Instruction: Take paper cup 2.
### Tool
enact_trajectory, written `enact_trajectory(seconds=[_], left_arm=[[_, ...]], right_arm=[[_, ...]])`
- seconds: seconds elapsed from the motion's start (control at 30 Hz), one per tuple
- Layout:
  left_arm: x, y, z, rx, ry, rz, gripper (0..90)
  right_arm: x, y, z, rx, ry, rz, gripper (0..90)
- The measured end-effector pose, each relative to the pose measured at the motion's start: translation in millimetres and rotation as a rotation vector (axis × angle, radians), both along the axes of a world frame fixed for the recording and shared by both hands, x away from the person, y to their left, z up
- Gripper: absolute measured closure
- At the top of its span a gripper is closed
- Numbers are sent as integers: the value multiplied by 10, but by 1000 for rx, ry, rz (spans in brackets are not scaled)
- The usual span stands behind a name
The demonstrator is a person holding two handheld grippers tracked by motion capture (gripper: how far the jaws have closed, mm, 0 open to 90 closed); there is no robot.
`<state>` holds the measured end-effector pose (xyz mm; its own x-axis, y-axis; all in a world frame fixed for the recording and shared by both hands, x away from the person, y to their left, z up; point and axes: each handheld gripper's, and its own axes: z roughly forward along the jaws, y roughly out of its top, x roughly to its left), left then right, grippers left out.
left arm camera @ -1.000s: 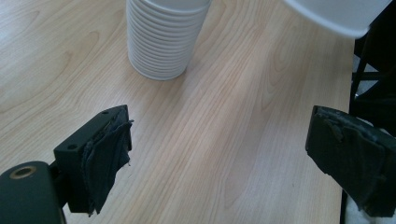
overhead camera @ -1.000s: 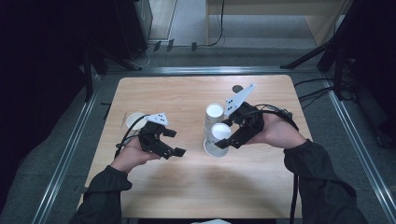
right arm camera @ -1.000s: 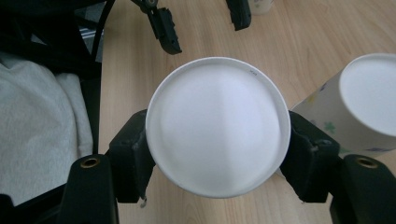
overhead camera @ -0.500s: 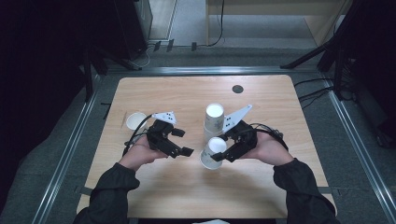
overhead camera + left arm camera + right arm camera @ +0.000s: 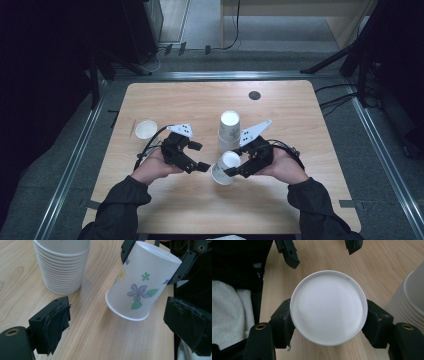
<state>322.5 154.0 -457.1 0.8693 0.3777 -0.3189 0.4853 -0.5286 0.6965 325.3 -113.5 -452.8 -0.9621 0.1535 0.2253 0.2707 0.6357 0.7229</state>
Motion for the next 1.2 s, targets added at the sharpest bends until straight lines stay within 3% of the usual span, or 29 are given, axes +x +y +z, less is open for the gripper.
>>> enact_trajectory(seconds=[0.17,0.33,0.57,0.8,1.03,1.2], left_arm=[[-39,-41,-1,7,-7,-12,70],[-61,-55,-15,8,-8,-12,70],[-76,-99,-33,-22,-1,-26,70],[-94,-179,-104,-14,1,-62,70],[-123,-245,-137,-35,-13,-108,70],[-151,-299,-165,-26,-29,-142,71]], right_arm=[[21,7,-29,12,3,4,344],[84,-10,-2,79,27,4,344],[115,15,44,102,28,19,344],[117,76,43,110,44,45,344],[103,81,70,131,46,56,344],[97,72,93,151,55,68,344]])
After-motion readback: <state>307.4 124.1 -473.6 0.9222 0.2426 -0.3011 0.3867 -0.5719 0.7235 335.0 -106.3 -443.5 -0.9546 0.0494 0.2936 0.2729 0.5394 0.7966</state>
